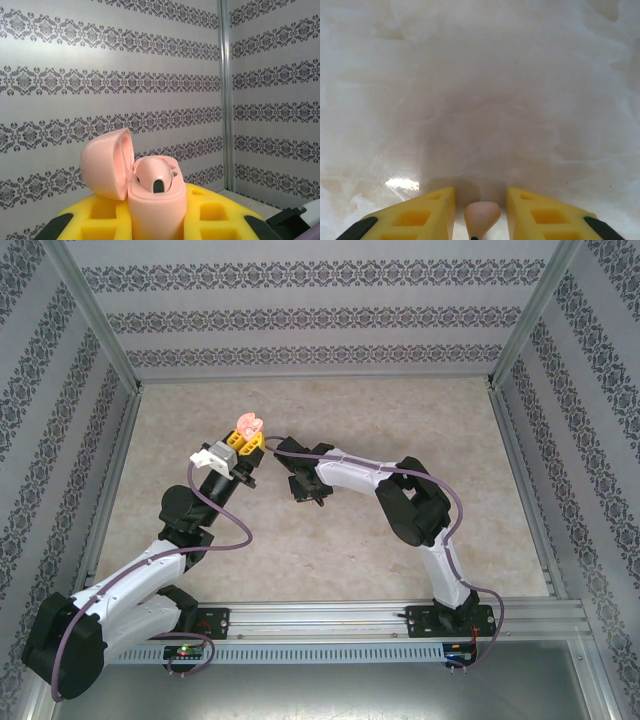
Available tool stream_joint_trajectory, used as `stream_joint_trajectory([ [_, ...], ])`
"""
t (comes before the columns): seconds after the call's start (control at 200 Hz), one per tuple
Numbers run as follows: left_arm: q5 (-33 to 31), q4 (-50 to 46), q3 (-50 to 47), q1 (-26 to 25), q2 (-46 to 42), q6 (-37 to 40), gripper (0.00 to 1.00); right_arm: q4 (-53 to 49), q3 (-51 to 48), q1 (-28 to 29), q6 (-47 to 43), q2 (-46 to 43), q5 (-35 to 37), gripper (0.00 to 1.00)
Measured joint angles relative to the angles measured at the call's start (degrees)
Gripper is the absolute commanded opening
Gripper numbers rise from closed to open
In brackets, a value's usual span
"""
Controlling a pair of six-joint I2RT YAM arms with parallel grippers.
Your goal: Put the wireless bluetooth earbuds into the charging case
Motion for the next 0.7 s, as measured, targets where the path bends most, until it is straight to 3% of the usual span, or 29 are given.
stream_joint_trajectory([
  [0.48, 0.24, -0.04, 0.0, 0.0, 0.0, -0.87, 0.0, 3.06, -3.37, -0.04, 0.81, -1.99, 0.15, 0.18],
  [0.699, 0.46, -0.11, 0.0, 0.0, 0.11, -1.03, 0.0, 5.2, -7.17, -0.07, 1.55, -4.68, -0.04, 0.17],
])
